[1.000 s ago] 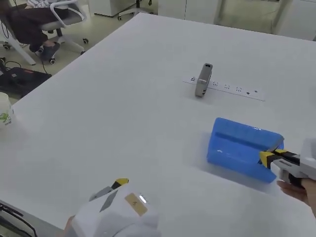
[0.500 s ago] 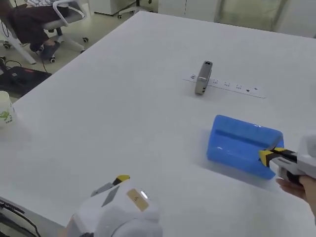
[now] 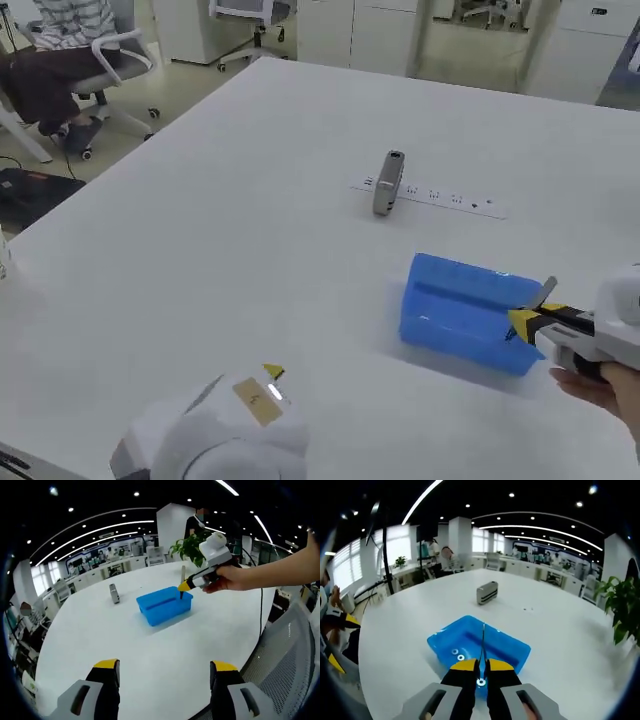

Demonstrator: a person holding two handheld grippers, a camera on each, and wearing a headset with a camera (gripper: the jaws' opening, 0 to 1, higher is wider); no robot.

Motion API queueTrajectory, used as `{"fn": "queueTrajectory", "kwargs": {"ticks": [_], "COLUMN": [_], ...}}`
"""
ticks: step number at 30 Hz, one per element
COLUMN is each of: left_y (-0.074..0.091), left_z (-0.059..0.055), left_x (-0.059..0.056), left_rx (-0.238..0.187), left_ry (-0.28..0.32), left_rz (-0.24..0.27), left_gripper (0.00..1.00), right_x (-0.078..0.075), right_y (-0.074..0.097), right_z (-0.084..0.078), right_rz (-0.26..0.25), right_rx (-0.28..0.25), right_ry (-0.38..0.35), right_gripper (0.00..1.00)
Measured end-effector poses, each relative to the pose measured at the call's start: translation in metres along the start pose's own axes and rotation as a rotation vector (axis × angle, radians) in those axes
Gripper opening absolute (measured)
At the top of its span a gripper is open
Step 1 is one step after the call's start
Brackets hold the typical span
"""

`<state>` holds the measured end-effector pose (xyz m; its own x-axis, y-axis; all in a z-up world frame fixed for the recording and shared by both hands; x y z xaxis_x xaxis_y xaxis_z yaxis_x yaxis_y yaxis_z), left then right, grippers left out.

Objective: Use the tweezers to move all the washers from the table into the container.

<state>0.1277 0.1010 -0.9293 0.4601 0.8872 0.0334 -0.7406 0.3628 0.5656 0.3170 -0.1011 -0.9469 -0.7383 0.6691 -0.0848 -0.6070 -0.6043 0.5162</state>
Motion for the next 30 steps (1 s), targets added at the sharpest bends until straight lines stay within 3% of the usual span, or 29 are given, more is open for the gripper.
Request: {"fn": "queueTrajectory", "kwargs": {"ticks": [4,6,9,13,16,18,22,24,26,27,29,30], "left_y": [0.001,0.002,0.004,0.008,0.011,0.012,0.017,0.019,0.021,0.022,0.022,0.022], "left_z": [0.025,0.036,0.054,0.076,0.091,0.101,0.118,0.125,0.132,0.134,0.136,0.137], "left_x": [-0.001,-0.003,-0.01,-0.019,-0.027,-0.035,-0.044,-0.047,-0.05,-0.052,-0.054,-0.056], "left_rx": [-0.025,-0.057,-0.095,-0.144,-0.161,-0.154,-0.191,-0.211,-0.224,-0.214,-0.195,-0.195], "left_ry": [-0.045,-0.057,-0.059,-0.043,-0.042,-0.015,0.037,0.048,0.023,0.002,0.016,0.005], "left_rz": [-0.03,-0.047,-0.107,-0.19,-0.265,-0.346,-0.468,-0.514,-0.568,-0.612,-0.653,-0.685], "left_gripper": [0.65,0.58,0.49,0.39,0.37,0.33,0.29,0.25,0.21,0.19,0.18,0.16], "right_x": [0.02,0.028,0.045,0.067,0.081,0.091,0.104,0.112,0.12,0.122,0.123,0.125], "right_y": [0.015,0.023,0.037,0.057,0.072,0.084,0.097,0.104,0.11,0.112,0.115,0.116], "right_z": [0.008,0.009,0.011,0.013,0.016,0.018,0.024,0.028,0.032,0.033,0.033,0.033], "right_rz": [0.059,0.069,0.094,0.169,0.229,0.285,0.333,0.384,0.446,0.453,0.444,0.465], "right_rx": [-0.054,-0.065,-0.082,-0.103,-0.117,-0.124,-0.153,-0.167,-0.173,-0.165,-0.159,-0.153], "right_ry": [-0.069,-0.061,-0.05,-0.056,-0.029,-0.03,-0.017,0.0,0.041,0.083,0.165,0.18], "right_gripper": [0.03,0.03,0.02,0.02,0.01,0.01,0.01,0.01,0.02,0.02,0.01,0.01]}}
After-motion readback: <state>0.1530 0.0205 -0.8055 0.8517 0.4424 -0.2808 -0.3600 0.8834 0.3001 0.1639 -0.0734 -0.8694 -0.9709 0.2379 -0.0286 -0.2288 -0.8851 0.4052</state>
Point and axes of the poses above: the centre of the closed fingertips' face, and the gripper's own axes: y roughly backward along the fingers, x roughly to its left, z roughly out of its top, the point moved 7 cm from there along y, roughly backward along the fingers, and after that the axes turned 5 degrees about y, right-handed, at the moved point
